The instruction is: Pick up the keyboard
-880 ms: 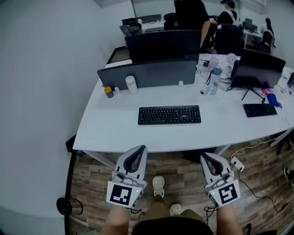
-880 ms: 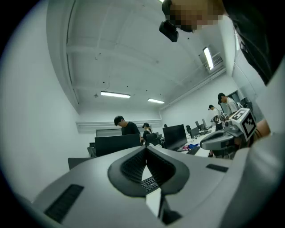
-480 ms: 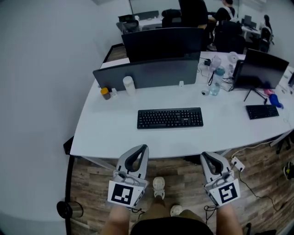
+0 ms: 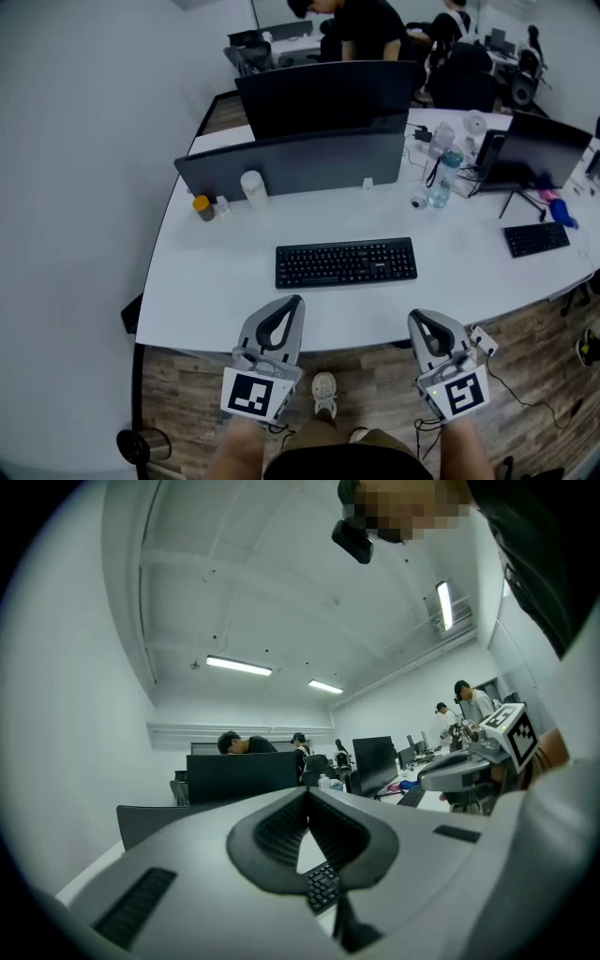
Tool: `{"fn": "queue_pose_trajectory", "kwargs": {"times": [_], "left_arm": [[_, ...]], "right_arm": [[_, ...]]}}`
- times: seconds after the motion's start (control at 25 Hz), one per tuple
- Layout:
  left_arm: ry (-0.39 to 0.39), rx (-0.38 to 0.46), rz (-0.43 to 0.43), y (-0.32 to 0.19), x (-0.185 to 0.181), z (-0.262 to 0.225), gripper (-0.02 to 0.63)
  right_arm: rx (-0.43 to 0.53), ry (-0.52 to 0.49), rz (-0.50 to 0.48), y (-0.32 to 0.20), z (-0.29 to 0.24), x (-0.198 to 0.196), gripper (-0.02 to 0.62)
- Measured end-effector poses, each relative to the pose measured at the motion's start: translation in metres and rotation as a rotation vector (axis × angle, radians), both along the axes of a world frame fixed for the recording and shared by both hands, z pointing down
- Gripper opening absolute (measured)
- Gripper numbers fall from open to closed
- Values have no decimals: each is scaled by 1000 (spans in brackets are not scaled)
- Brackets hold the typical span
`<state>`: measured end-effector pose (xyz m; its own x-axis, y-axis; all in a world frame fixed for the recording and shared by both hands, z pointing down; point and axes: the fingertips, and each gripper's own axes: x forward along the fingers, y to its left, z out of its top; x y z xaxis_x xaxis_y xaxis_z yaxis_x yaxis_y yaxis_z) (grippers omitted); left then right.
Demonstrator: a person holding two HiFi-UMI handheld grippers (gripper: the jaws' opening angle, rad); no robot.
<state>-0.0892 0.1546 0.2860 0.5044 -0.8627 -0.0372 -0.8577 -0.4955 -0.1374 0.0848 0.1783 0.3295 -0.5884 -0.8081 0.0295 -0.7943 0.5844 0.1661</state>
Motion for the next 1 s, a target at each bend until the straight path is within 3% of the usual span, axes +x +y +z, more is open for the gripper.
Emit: {"fn": "queue_pose_trajectory", "kwargs": {"times": [0.64, 1.0], "left_arm": [[-25, -16, 49, -103, -54, 6, 9], [2, -18, 68, -145, -72, 10, 9]], "right_arm": [[-22, 13, 40, -96, 1, -58, 32], [-28, 23, 80, -126, 3, -74, 32]]}}
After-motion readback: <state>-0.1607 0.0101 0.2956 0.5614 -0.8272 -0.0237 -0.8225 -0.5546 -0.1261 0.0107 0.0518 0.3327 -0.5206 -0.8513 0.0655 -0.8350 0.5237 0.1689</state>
